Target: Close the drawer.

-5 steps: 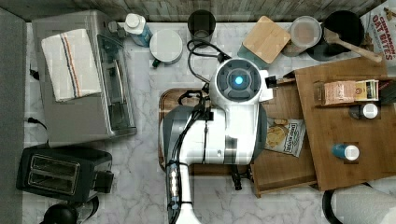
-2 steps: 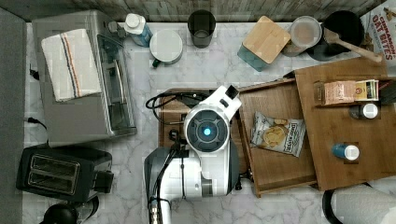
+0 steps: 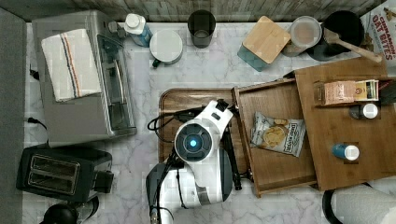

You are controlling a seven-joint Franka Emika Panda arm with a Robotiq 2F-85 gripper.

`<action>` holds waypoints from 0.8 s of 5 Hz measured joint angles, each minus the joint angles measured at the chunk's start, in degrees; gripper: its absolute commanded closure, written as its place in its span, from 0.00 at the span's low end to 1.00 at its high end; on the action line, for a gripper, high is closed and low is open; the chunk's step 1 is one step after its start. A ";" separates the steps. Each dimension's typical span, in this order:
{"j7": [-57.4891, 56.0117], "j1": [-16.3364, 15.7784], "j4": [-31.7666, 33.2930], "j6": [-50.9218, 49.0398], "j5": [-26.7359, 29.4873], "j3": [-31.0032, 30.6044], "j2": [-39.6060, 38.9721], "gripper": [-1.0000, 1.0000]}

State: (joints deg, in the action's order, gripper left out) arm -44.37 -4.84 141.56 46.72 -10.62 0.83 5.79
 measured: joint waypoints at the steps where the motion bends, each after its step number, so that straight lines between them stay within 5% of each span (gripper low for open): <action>1: 0.00 0.02 4.59 7.16 -0.18 0.00 -0.66 1.00; 2: 0.06 -0.10 6.60 10.10 -0.20 -0.12 -2.39 1.00; 3: -2.01 -0.60 6.49 5.60 7.95 -0.13 -5.08 1.00; 4: -5.32 -0.24 7.27 4.48 9.47 -0.13 -5.93 1.00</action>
State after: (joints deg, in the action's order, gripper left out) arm -49.69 -5.08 148.83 51.20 -1.15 0.70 -0.14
